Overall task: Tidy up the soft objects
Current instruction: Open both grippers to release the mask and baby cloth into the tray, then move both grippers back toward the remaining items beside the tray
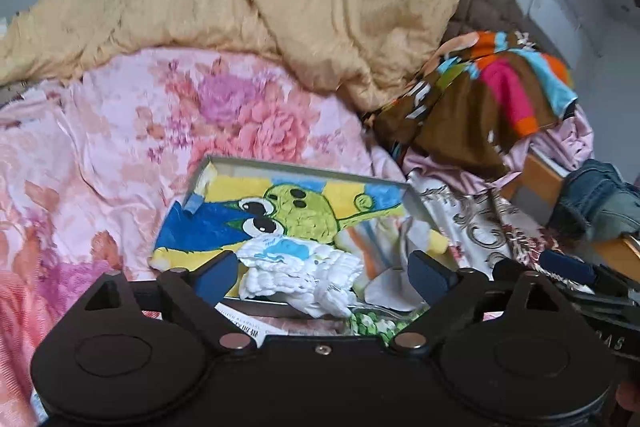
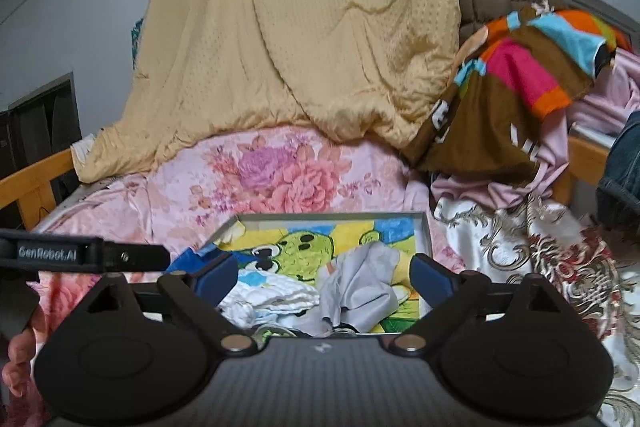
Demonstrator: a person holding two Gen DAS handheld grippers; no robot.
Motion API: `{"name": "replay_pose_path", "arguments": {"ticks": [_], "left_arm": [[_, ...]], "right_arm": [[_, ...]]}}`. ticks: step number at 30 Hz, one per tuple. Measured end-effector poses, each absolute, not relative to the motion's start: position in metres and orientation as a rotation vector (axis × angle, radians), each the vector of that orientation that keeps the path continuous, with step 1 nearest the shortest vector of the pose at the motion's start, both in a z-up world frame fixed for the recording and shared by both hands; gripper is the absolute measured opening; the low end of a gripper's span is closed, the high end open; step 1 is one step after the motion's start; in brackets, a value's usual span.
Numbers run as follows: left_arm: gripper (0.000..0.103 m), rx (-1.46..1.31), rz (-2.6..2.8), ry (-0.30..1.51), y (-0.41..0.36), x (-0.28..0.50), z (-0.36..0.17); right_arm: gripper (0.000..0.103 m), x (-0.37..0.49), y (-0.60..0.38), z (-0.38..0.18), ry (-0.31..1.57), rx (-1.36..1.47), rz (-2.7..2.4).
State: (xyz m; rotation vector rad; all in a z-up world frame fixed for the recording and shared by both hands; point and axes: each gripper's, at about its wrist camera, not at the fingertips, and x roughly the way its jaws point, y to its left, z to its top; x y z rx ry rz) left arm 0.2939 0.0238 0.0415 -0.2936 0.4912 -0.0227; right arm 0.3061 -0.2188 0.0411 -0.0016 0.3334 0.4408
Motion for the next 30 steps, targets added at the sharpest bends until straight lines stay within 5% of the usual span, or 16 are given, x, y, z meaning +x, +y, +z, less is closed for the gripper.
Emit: {"name": "replay_pose_path", "arguments": {"ticks": [30], "left_arm": [[0.102, -0.191, -0.082, 0.367, 0.004, 0.130, 0.039]], "right_arm": [[0.103, 0.148, -0.252, 0.032, 0.299, -0.008, 0.402]]}}
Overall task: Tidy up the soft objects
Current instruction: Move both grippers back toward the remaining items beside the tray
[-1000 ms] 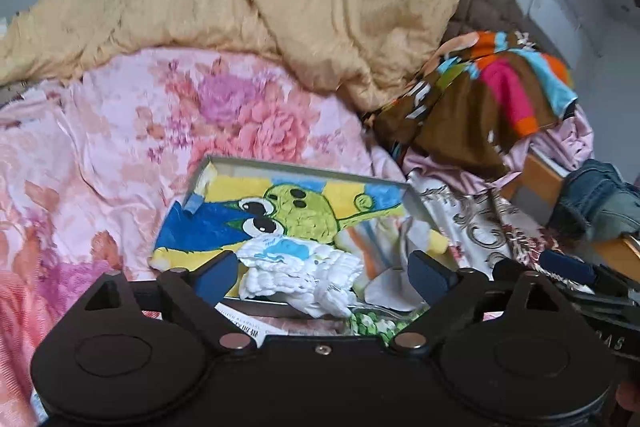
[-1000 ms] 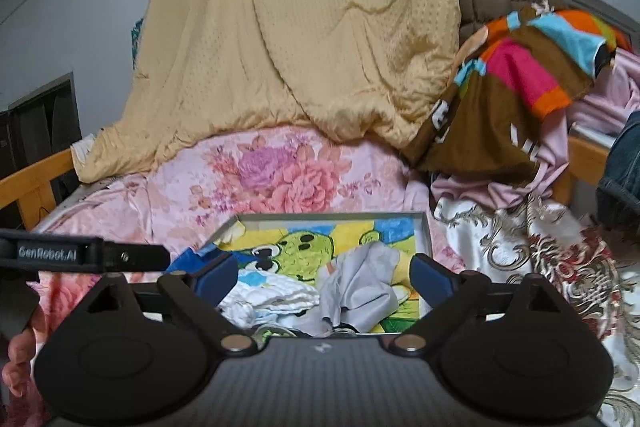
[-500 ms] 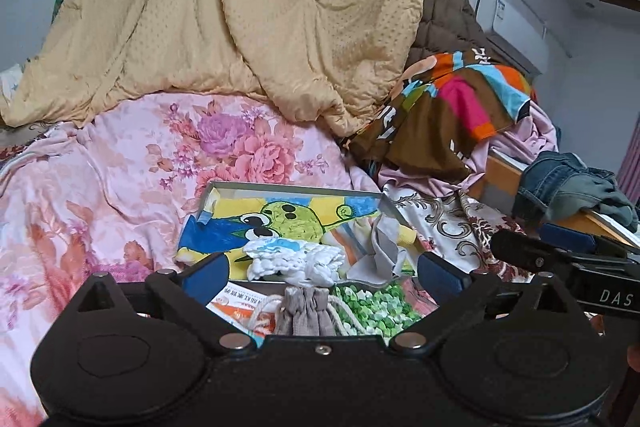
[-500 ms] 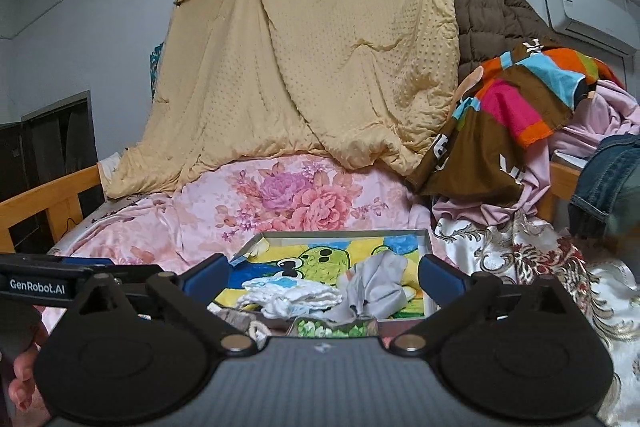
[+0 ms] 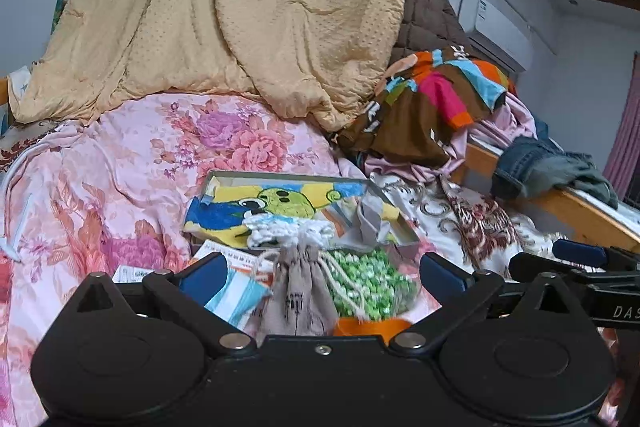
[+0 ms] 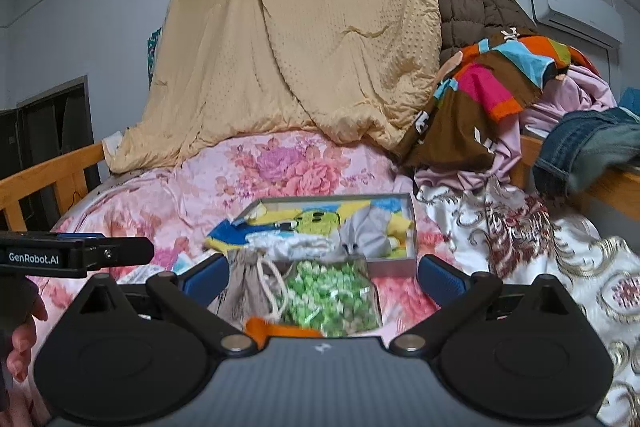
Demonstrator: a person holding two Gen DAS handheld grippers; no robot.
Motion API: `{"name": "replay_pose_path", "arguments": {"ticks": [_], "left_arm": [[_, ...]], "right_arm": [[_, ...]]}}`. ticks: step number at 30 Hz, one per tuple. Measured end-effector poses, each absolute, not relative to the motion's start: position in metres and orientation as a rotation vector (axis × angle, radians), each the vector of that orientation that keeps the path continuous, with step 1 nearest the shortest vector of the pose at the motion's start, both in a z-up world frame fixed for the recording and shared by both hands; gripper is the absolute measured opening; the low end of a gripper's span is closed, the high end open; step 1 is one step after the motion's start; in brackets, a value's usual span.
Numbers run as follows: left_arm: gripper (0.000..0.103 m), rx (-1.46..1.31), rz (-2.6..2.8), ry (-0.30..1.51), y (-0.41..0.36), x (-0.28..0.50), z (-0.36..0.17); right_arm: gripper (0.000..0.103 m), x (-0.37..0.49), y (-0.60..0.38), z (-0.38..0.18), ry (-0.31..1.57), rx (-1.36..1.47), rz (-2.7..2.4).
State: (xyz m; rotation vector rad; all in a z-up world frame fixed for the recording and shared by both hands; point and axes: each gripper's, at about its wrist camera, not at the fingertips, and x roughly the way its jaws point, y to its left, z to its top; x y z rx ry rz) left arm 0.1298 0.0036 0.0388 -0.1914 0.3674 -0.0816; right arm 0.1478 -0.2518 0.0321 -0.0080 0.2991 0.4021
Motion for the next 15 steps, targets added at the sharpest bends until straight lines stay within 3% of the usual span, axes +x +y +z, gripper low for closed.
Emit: {"name": "replay_pose_path", "arguments": {"ticks": [15], "left_arm": [[0.102, -0.201, -0.125, 0.442, 0.005, 0.105, -0.008]], "right_arm": [[0.103, 0.120, -0.279, 0.009, 0.406, -0.027, 0.298]]}}
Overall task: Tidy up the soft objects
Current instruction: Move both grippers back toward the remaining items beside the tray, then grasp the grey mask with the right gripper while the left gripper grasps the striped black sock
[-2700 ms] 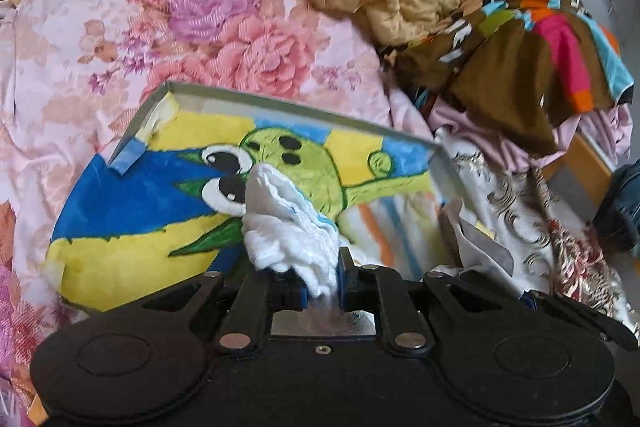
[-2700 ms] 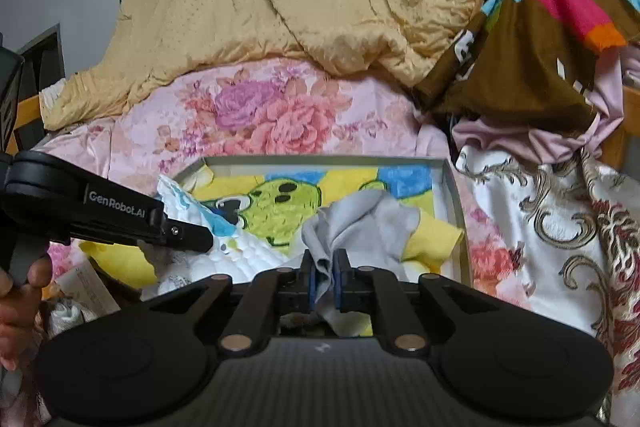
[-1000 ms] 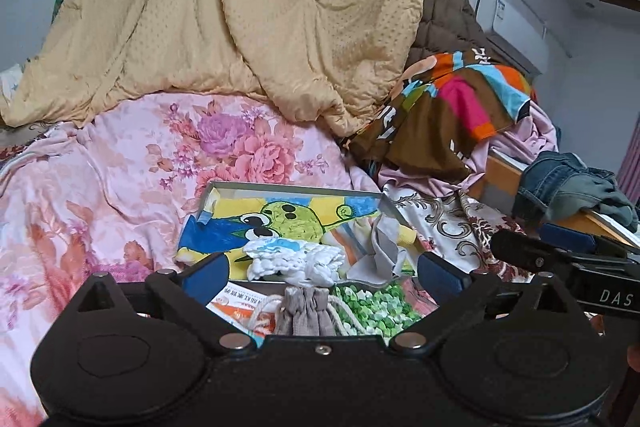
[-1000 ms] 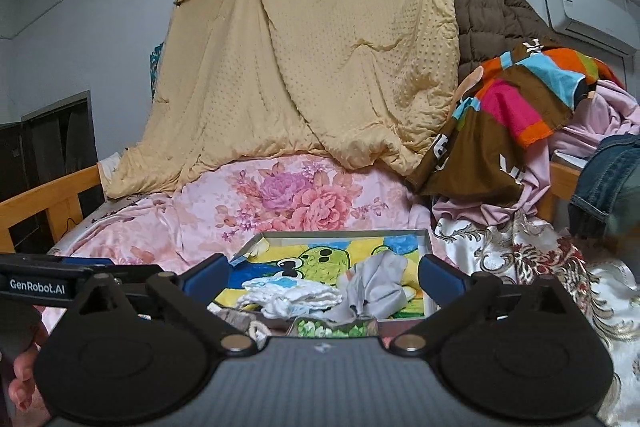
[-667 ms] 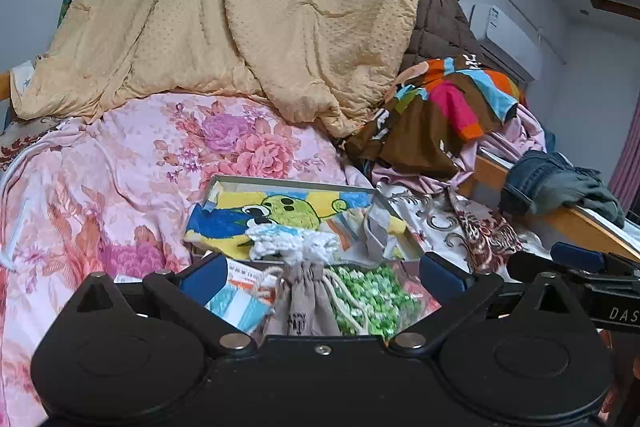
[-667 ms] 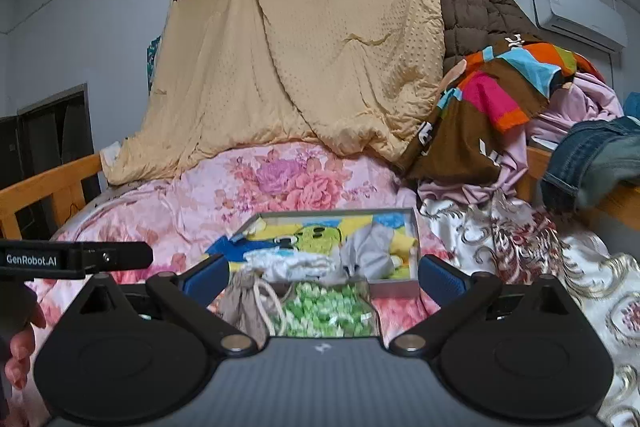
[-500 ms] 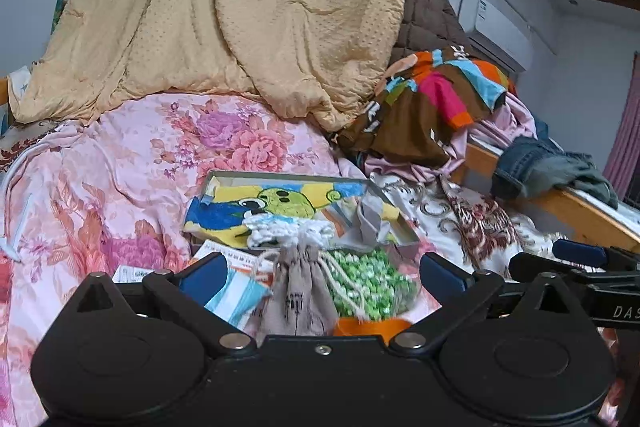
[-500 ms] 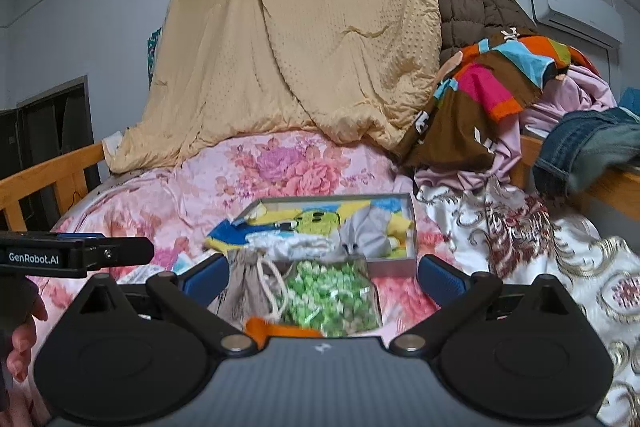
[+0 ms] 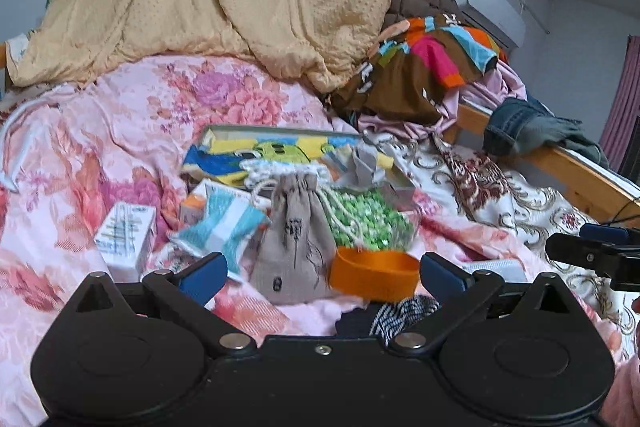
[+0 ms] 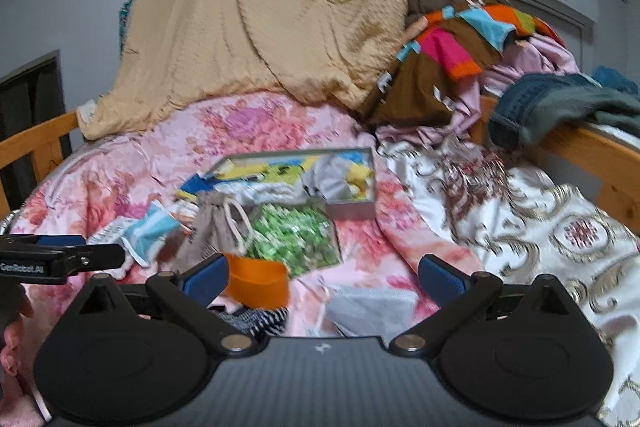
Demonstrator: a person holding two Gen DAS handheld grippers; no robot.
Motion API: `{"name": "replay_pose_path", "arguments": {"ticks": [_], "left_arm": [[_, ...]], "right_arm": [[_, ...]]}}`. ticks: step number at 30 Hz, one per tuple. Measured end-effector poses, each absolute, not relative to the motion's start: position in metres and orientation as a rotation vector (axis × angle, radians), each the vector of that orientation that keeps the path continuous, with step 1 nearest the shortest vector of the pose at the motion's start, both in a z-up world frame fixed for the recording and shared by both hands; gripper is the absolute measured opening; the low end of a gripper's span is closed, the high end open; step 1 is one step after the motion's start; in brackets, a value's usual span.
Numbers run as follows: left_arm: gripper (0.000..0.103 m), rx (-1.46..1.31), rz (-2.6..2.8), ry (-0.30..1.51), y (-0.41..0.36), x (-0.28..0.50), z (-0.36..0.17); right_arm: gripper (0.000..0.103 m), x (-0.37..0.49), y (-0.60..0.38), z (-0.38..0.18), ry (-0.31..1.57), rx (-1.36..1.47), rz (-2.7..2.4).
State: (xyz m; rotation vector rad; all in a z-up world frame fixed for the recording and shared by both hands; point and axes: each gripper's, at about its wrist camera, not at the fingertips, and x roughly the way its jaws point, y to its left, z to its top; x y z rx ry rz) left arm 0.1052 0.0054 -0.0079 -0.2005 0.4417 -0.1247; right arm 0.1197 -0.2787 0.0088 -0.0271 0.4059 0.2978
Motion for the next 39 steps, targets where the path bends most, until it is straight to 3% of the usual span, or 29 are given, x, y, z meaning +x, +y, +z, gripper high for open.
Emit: {"name": "replay_pose_path", "arguments": {"ticks": [29, 39], "left_arm": [[0.102, -0.092, -0.327, 0.613, -0.041, 0.147, -0.064], [0.102, -0.079, -0.376, 0.660, -0.049, 0.172, -0.080]], "right_arm": [[0.103, 0.179, -0.263, -0.030, 0.576, -0.152, 0.358], [0.103, 0.213, -0.268, -0.054, 0.714, -0.177, 0.398]]}}
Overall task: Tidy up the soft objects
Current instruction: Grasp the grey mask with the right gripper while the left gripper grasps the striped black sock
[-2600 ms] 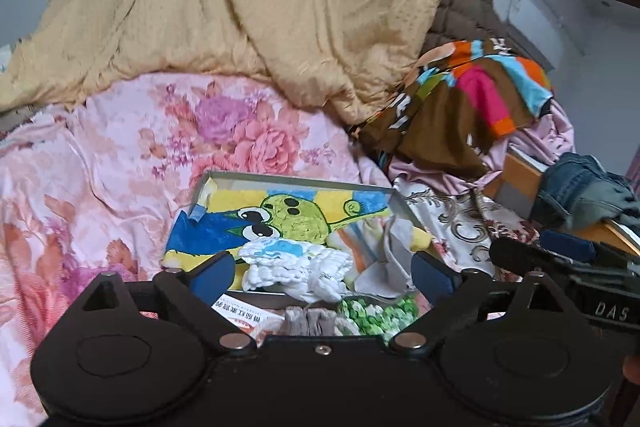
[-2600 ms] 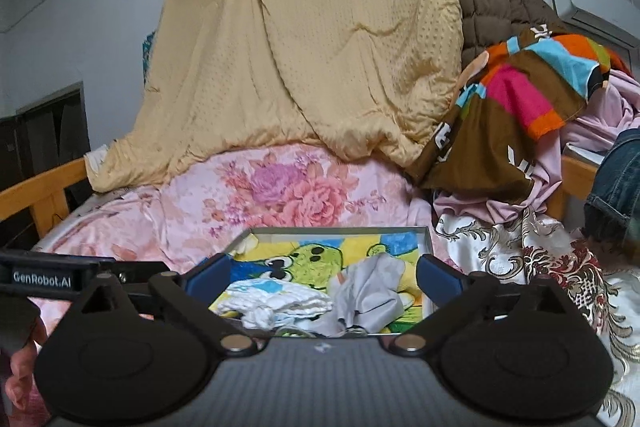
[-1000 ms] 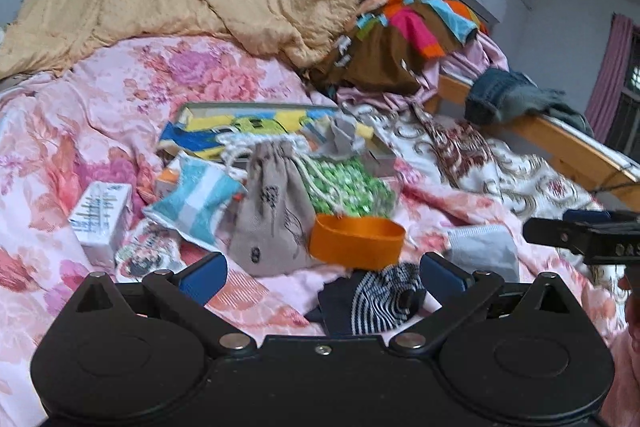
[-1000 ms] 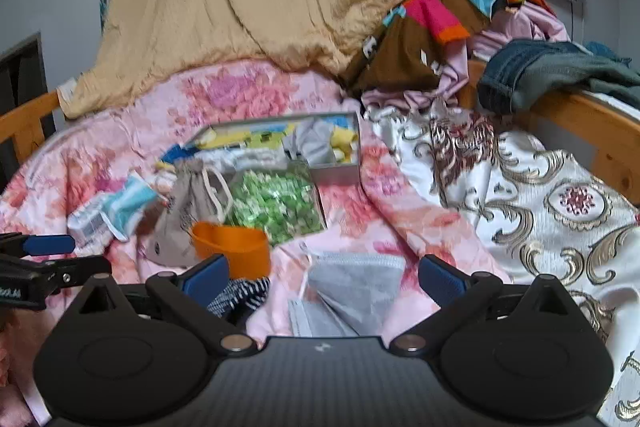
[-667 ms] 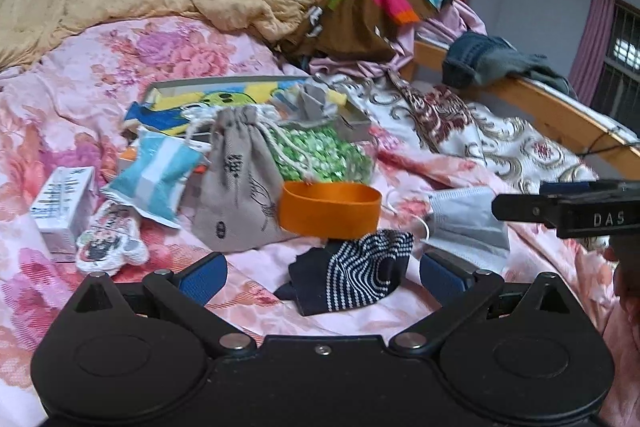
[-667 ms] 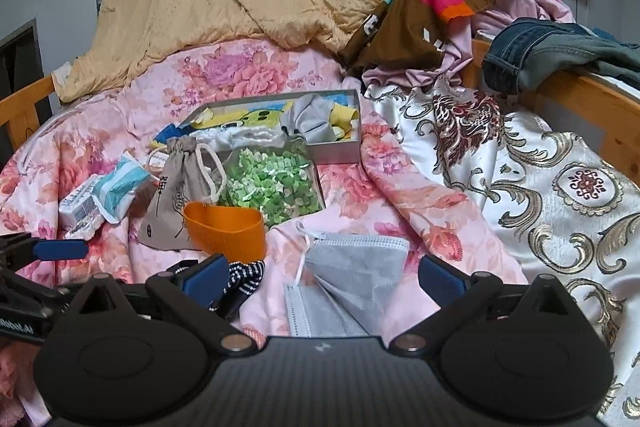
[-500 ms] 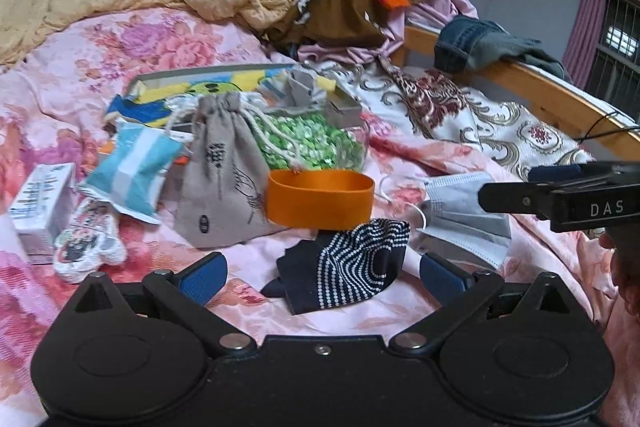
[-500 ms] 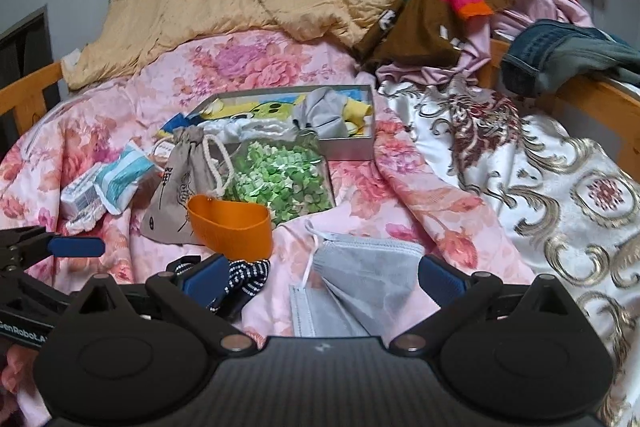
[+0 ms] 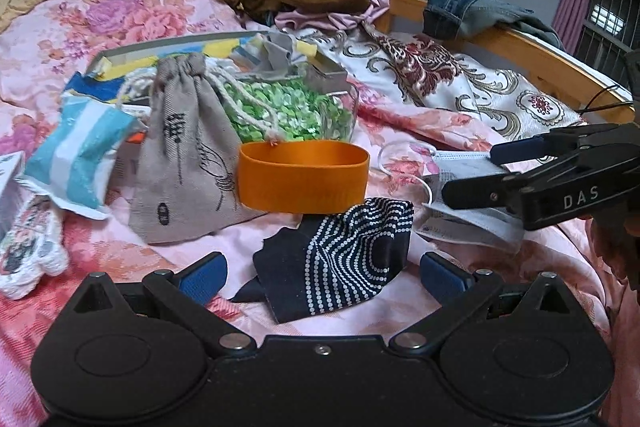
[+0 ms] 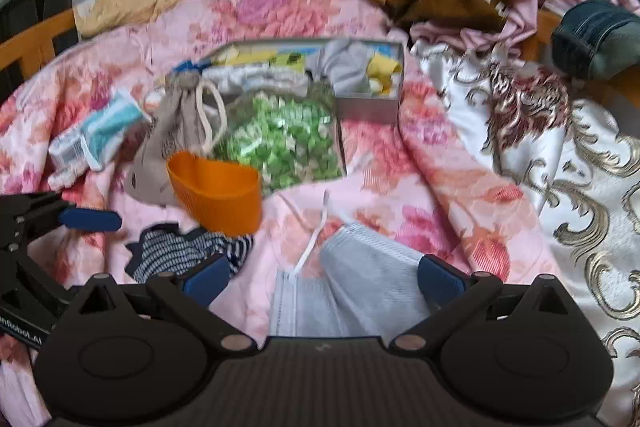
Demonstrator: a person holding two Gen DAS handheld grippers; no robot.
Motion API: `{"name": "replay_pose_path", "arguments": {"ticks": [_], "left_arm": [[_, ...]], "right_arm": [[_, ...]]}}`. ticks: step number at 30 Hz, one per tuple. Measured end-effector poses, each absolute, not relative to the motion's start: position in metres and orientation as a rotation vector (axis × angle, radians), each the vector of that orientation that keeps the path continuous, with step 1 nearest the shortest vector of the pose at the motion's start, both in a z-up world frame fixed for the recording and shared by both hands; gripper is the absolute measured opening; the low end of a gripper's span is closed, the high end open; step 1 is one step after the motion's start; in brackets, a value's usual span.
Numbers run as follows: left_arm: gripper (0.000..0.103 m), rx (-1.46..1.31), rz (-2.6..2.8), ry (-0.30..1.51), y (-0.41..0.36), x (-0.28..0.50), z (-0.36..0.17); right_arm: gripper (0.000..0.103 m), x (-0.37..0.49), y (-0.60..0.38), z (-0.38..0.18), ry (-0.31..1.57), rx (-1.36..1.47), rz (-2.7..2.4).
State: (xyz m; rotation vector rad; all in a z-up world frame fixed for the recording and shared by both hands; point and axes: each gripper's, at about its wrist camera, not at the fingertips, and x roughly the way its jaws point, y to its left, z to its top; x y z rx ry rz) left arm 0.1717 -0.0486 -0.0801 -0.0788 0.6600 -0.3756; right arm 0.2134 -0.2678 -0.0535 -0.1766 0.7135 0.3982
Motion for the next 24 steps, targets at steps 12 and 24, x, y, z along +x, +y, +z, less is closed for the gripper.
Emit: {"name": "replay_pose_path", "arguments": {"ticks": [12, 24], "left_arm": [[0.102, -0.133, -0.424, 0.719, -0.053, 0.193, -0.097], [0.091, -0.140, -0.420, 0.728, -0.052, 0.193, -0.099]], "right_arm": [[0.102, 0.225, -0.281, -0.064, 0.802, -0.115, 0.351], [0.098, 0.225, -0.273, -0.074, 0.868, -0.179, 0.349]]}}
